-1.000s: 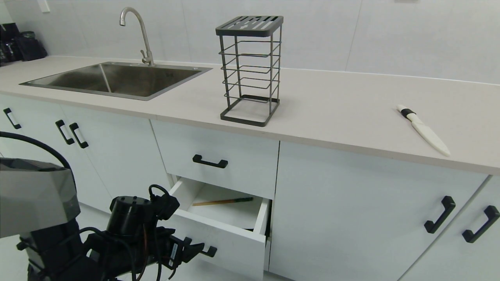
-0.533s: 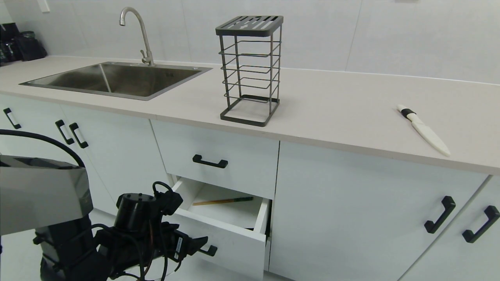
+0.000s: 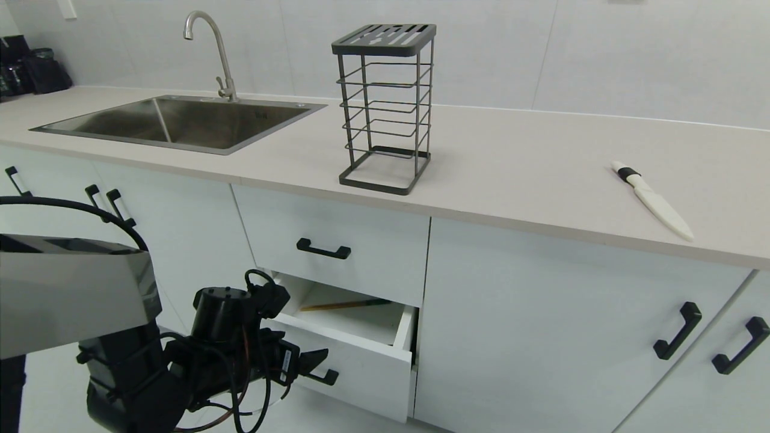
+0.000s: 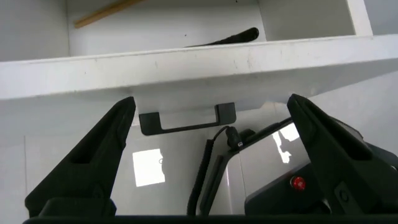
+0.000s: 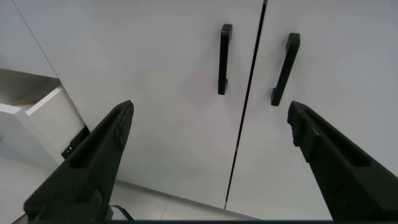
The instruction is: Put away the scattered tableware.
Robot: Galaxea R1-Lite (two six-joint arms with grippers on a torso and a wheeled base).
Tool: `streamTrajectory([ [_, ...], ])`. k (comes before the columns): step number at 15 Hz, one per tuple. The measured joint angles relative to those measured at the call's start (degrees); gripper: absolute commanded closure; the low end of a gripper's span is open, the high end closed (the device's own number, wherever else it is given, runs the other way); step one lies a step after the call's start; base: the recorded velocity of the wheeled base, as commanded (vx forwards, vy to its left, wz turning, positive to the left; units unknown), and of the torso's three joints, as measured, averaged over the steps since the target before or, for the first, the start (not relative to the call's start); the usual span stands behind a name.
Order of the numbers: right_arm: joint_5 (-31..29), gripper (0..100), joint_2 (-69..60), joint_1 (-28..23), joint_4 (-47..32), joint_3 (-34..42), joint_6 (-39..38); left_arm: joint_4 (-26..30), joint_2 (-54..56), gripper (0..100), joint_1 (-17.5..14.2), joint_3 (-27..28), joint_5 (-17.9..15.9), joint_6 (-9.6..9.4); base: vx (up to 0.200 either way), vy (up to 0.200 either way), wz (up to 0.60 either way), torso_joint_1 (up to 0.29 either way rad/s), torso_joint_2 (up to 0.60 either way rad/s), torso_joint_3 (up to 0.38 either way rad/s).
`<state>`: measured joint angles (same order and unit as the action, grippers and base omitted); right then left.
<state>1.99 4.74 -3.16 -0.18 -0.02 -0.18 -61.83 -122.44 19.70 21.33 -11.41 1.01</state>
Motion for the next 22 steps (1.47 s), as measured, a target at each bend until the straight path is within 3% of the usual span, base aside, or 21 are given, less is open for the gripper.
streamTrajectory([
  [22, 0.0, 0, 0.0, -0.01, 0.02, 0.0, 0.0, -1.45, -8.95, 0, -2.47, 14.49, -0.11, 0.16, 0.0, 0.0, 0.0, 0.0, 0.0, 0.0],
])
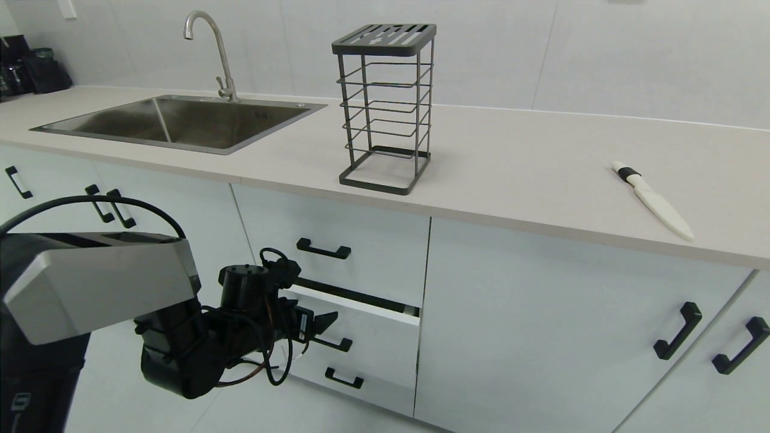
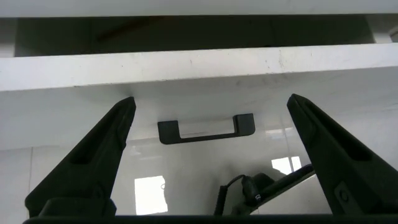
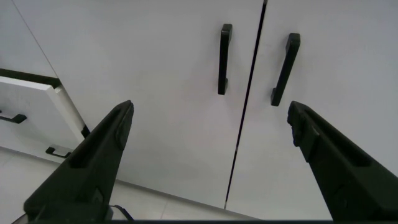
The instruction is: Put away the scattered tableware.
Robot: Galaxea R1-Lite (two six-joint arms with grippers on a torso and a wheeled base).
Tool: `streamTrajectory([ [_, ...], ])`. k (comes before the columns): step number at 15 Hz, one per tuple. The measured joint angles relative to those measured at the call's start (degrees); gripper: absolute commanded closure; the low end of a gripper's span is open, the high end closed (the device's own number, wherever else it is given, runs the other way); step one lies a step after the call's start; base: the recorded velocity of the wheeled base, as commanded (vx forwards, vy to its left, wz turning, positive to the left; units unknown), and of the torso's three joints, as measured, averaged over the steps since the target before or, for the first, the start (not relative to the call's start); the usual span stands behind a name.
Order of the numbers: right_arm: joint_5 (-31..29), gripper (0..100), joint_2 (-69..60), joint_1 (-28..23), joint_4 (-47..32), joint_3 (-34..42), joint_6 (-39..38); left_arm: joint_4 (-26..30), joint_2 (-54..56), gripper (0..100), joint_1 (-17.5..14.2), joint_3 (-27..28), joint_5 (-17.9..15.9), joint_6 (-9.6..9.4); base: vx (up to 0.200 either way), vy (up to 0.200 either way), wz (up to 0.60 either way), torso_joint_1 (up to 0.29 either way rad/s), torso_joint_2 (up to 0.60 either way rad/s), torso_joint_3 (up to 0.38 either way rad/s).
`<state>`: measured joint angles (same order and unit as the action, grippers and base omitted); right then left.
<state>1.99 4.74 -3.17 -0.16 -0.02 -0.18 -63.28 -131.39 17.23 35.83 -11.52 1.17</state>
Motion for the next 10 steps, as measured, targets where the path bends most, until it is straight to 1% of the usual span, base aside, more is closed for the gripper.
streamTrajectory([
  [5, 0.0, 0, 0.0, -0.02, -0.02, 0.0, 0.0, -0.46, -2.02, 0, 0.09, 3.56, 0.0, 0.02, 0.0, 0.0, 0.0, 0.0, 0.0, 0.0],
  [10, 0.0, 0, 0.0, 0.01, -0.02, -0.02, 0.02, -0.33, -3.15, 0, 0.05, 5.05, 0.02, 0.16, 0.0, 0.0, 0.0, 0.0, 0.0, 0.0],
])
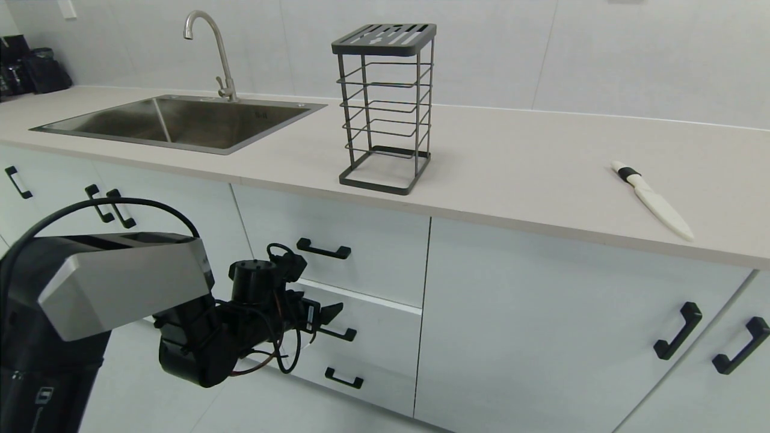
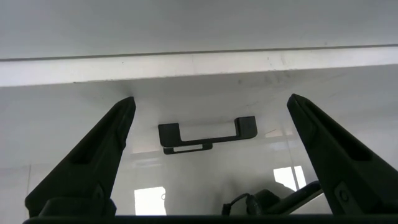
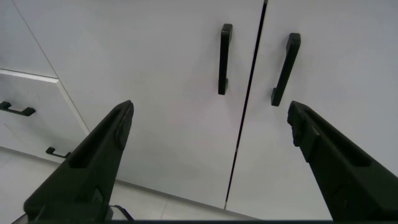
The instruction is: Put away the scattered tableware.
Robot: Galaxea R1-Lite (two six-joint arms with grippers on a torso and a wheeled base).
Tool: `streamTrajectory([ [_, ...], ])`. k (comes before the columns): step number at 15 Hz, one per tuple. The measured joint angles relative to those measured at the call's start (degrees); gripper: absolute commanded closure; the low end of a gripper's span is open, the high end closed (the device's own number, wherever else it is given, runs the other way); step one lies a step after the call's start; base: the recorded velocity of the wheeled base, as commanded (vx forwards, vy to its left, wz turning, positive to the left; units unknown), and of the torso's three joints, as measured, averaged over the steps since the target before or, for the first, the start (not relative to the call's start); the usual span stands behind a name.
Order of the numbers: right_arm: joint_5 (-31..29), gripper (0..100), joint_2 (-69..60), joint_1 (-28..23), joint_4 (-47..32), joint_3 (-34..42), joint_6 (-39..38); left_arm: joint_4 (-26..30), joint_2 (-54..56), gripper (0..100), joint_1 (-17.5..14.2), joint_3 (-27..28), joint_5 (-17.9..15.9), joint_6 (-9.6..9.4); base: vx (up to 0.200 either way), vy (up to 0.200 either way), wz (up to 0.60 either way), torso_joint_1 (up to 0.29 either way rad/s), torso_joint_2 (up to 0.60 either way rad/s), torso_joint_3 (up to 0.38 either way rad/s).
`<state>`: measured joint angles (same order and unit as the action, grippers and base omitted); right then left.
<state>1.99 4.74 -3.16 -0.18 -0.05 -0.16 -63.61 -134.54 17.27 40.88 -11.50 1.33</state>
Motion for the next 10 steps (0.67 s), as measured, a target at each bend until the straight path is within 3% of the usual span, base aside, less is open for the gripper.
streamTrajectory([
  [6, 0.01, 0, 0.0, -0.04, 0.0, 0.0, -0.02, 0.48, -1.85, 0, 0.0, 3.67, 0.12, 0.96, 0.0, 0.0, 0.0, 0.0, 0.0, 0.0],
  [10, 0.0, 0, 0.0, 0.0, 0.0, 0.02, -0.02, -3.66, -1.11, 0, 0.88, 1.12, 0.15, 1.84, 0.0, 0.0, 0.0, 0.0, 0.0, 0.0],
])
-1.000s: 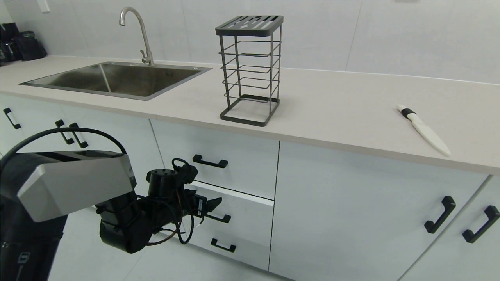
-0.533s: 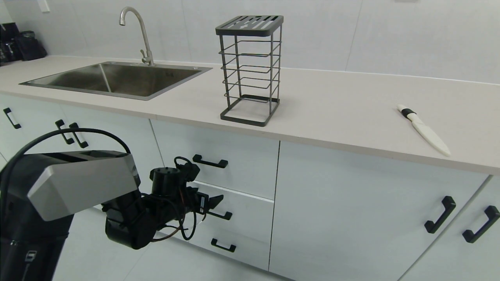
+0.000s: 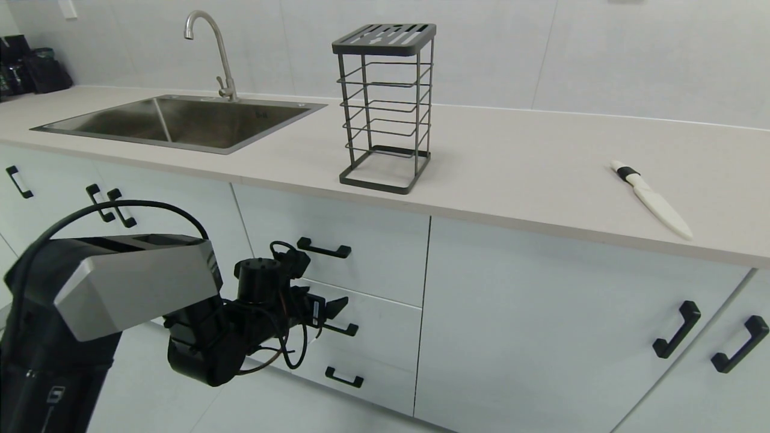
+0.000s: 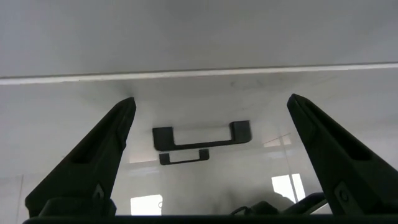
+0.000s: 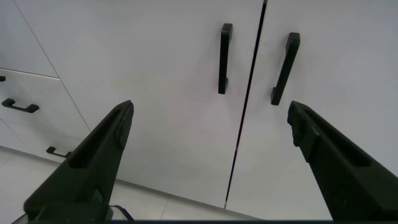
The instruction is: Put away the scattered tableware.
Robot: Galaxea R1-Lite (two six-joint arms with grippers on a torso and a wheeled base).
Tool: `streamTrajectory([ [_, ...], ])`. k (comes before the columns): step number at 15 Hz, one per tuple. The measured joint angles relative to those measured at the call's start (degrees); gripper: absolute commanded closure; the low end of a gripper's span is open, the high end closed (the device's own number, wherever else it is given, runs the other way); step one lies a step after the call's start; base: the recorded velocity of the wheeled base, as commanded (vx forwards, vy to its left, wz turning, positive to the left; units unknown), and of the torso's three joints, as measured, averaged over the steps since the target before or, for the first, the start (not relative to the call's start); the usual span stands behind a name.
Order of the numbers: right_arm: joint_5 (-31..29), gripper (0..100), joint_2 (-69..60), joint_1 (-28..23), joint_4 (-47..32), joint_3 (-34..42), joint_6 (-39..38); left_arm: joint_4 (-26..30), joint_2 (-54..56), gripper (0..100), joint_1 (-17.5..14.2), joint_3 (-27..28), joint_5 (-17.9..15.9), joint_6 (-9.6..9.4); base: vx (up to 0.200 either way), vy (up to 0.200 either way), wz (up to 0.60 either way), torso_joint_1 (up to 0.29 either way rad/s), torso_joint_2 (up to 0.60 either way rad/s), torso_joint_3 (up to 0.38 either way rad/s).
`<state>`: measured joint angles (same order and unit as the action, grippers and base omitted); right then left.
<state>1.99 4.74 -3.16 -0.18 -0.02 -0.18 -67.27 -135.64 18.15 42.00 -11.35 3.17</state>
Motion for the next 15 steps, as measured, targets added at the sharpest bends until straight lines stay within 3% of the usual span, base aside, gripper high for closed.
streamTrajectory([
  [3, 0.01, 0, 0.0, 0.0, 0.0, 0.0, 0.0, -3.23, 4.5, 0, 0.12, -6.33, 0.02, 0.79, 0.0, 0.0, 0.0, 0.0, 0.0, 0.0],
  [9, 0.01, 0, 0.0, -0.01, 0.02, 0.0, 0.0, -6.41, 20.43, 0, 0.21, -24.77, 0.0, 0.68, 0.0, 0.0, 0.0, 0.0, 0.0, 0.0],
  [15, 0.0, 0, 0.0, -0.01, 0.0, -0.02, 0.0, -5.46, 42.79, 0, -0.96, -38.84, 0.0, 1.1, 0.0, 0.0, 0.0, 0.0, 0.0, 0.0],
])
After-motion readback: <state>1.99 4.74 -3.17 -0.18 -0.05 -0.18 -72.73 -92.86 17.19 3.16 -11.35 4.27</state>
